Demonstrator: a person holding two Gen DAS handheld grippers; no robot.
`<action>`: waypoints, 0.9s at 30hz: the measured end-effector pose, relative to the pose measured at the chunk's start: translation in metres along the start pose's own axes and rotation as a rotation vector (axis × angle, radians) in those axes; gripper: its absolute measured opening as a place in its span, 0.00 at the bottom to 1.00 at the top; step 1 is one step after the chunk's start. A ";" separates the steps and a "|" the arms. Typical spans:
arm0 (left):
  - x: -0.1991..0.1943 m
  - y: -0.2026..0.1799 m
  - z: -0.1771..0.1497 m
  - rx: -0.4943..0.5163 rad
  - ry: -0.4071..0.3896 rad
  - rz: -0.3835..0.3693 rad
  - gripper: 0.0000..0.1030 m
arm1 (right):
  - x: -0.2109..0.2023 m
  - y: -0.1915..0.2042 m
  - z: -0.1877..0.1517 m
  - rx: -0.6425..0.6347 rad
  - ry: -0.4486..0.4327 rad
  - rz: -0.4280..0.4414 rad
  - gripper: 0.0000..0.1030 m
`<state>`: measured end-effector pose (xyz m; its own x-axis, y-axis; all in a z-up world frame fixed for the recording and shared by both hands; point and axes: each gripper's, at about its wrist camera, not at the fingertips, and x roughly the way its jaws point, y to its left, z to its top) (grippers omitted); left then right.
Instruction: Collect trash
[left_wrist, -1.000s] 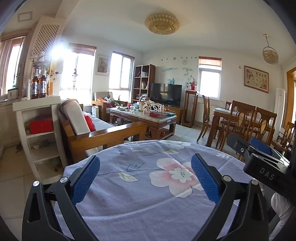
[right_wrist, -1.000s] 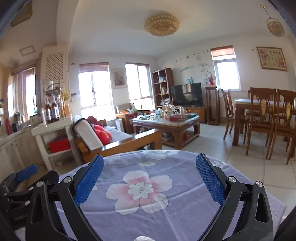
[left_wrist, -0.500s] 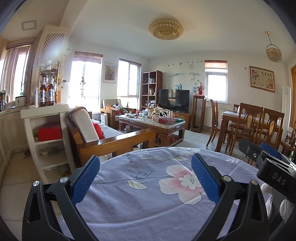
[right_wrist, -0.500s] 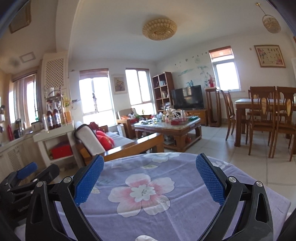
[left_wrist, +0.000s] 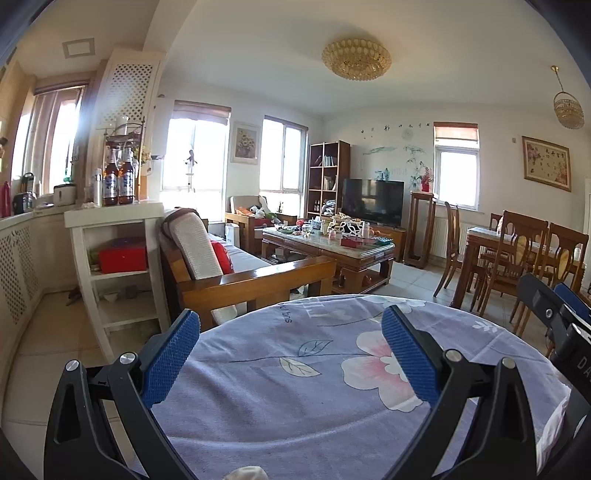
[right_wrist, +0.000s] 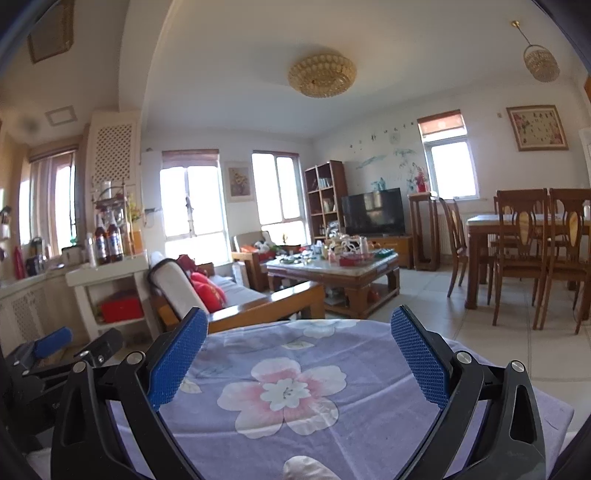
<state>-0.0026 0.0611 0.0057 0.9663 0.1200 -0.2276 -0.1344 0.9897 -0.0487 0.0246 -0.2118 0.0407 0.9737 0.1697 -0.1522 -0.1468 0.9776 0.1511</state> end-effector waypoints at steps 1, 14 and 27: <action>0.000 0.000 0.000 0.001 0.000 0.003 0.95 | -0.001 0.001 0.001 -0.004 -0.004 -0.002 0.95; -0.009 -0.008 0.003 0.049 -0.052 -0.005 0.95 | -0.004 0.007 0.003 -0.028 -0.024 -0.003 0.95; -0.008 -0.004 0.003 0.050 -0.060 -0.016 0.95 | -0.005 0.008 0.005 -0.023 -0.031 -0.005 0.95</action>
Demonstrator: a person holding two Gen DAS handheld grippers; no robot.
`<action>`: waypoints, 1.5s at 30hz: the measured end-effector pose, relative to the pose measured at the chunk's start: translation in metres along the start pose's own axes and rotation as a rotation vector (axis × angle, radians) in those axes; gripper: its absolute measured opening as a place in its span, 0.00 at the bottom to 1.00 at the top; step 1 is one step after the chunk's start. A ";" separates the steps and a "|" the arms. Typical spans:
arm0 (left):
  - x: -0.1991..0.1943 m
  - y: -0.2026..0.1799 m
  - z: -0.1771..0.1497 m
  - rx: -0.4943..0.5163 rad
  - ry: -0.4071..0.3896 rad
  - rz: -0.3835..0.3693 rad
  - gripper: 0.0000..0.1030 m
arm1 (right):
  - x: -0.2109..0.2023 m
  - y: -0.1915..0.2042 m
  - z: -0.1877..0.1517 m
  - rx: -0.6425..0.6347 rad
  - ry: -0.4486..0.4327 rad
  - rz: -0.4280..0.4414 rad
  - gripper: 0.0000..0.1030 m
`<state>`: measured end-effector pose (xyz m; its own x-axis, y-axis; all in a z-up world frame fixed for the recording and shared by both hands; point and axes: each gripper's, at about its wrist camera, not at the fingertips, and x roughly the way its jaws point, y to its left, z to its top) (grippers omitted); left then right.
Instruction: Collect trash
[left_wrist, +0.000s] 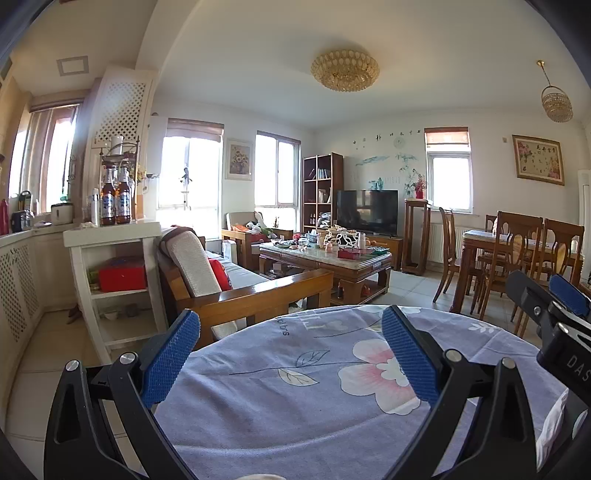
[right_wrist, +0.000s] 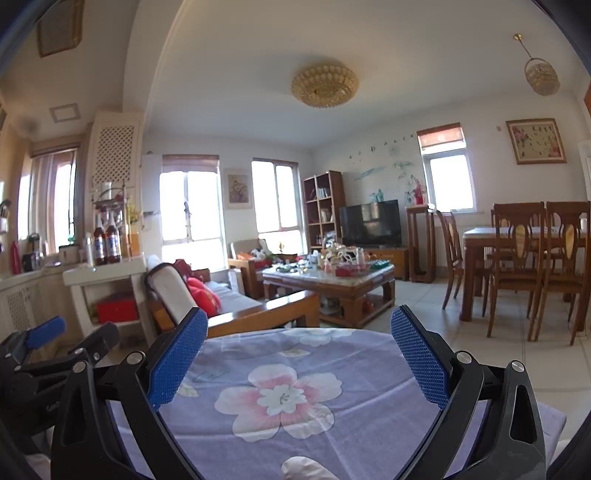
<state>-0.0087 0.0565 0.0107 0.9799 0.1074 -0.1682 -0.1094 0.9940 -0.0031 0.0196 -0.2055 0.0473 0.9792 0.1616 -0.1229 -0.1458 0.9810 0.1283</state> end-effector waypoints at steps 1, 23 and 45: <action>0.000 0.000 0.000 0.002 0.000 0.001 0.95 | 0.000 0.000 0.000 0.000 -0.001 0.000 0.95; -0.004 -0.005 -0.002 0.017 -0.011 0.000 0.95 | -0.001 0.000 0.000 0.006 -0.002 0.001 0.95; -0.008 -0.002 -0.002 0.007 -0.019 -0.005 0.95 | -0.001 0.003 -0.001 0.009 0.001 -0.001 0.95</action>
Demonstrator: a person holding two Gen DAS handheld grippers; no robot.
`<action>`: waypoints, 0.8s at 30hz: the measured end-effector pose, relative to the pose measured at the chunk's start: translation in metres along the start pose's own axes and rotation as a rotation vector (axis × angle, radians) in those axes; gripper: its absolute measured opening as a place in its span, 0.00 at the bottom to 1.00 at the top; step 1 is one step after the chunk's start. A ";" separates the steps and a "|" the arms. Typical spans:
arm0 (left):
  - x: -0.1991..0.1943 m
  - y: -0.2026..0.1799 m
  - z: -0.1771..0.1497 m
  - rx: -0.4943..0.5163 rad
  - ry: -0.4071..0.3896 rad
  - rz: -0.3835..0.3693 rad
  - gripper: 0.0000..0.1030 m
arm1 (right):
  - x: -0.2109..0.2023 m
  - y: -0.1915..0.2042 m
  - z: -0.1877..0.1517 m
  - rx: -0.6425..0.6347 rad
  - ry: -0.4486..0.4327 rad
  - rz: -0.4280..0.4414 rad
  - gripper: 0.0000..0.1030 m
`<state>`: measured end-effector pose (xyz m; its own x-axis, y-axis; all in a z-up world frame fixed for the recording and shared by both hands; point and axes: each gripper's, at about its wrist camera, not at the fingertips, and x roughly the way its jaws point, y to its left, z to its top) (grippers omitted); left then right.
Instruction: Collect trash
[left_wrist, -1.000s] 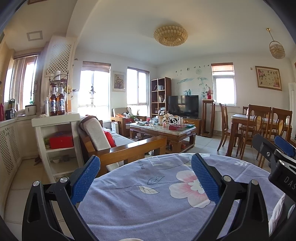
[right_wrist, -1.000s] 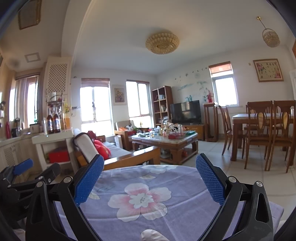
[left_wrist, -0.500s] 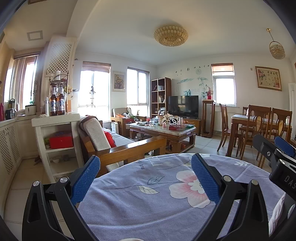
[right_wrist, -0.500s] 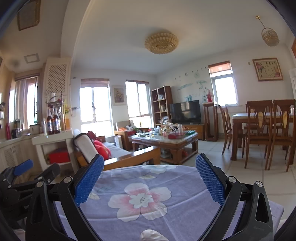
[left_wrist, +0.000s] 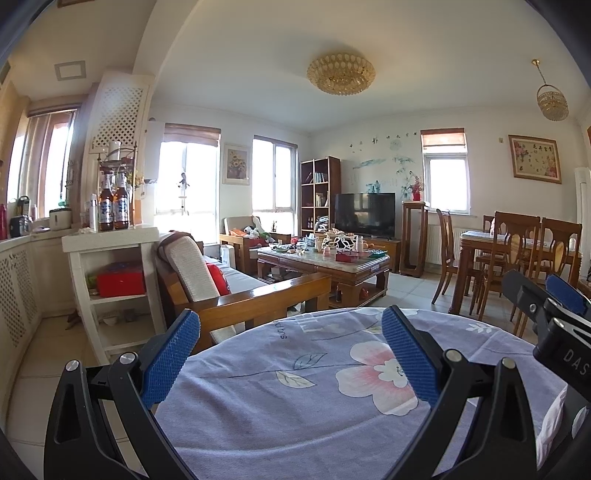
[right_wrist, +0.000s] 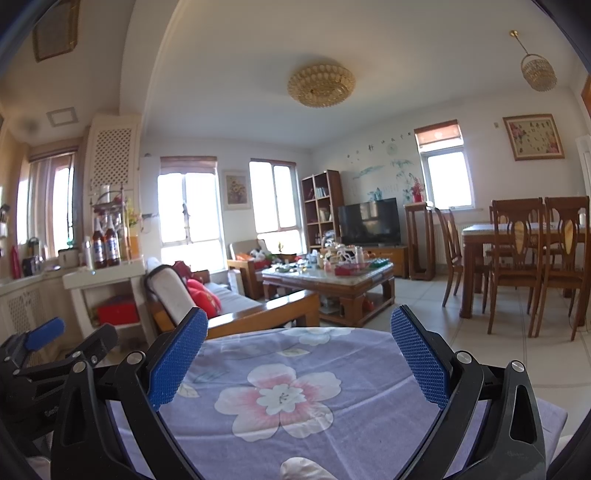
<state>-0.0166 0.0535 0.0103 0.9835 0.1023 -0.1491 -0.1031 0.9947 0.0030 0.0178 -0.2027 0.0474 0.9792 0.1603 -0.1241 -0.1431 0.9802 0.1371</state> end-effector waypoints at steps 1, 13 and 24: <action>0.000 0.000 0.000 -0.001 0.000 0.002 0.95 | 0.000 0.001 0.000 0.001 0.001 -0.001 0.95; -0.009 -0.002 0.003 0.018 -0.060 -0.023 0.95 | 0.005 0.007 -0.001 0.005 0.003 -0.008 0.95; -0.008 -0.008 0.002 0.044 -0.050 0.003 0.95 | 0.006 0.010 -0.001 0.007 0.006 -0.010 0.95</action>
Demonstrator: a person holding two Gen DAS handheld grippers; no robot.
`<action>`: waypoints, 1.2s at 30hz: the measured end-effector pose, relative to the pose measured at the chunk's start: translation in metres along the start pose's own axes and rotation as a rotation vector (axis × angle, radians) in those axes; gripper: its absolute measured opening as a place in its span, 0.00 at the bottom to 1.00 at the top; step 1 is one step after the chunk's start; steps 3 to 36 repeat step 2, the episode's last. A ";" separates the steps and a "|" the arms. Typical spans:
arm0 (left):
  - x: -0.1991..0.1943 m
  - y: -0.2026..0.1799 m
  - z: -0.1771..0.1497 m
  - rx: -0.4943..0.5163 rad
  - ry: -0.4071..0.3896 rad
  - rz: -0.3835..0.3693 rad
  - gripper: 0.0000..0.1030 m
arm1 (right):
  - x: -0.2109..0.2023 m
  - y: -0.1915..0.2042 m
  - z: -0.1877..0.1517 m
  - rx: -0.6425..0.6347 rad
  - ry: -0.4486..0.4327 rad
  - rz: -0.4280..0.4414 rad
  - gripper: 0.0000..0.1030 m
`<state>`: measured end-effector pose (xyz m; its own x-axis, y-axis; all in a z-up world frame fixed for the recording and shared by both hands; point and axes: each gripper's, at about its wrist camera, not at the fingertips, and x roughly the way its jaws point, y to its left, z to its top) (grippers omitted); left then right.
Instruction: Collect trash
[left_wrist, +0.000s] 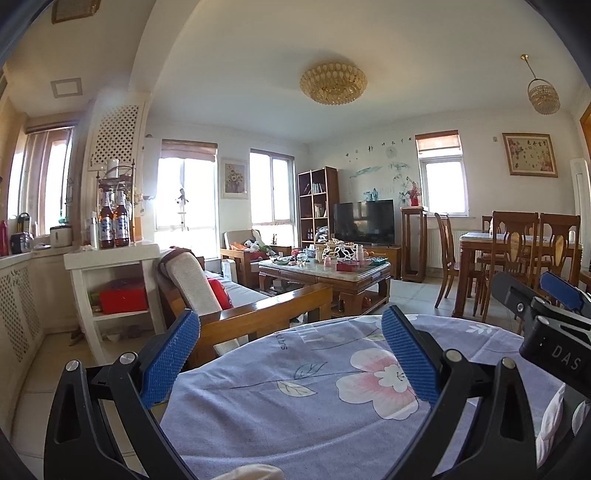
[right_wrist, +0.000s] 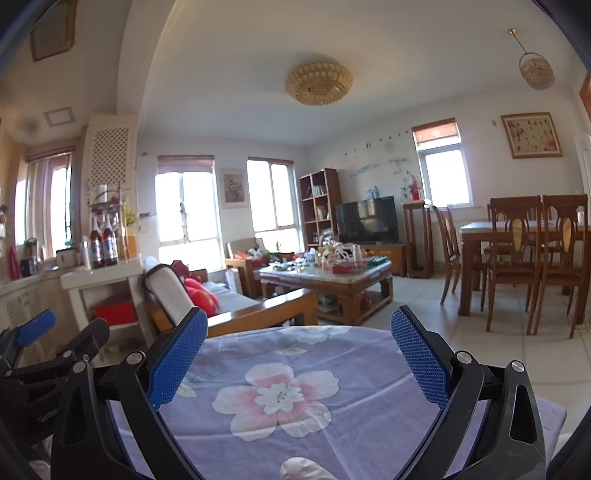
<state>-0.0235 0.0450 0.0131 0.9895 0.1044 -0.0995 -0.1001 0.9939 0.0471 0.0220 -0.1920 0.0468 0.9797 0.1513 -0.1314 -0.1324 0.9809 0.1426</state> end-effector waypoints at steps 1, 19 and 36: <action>0.000 0.000 0.000 -0.001 0.001 0.001 0.95 | 0.000 0.000 0.000 0.000 -0.001 0.000 0.95; 0.000 0.001 -0.001 -0.003 0.001 0.001 0.95 | 0.000 -0.001 0.000 0.000 -0.001 0.001 0.95; 0.000 0.001 -0.001 -0.003 0.001 0.001 0.95 | 0.000 -0.001 0.000 0.000 -0.001 0.001 0.95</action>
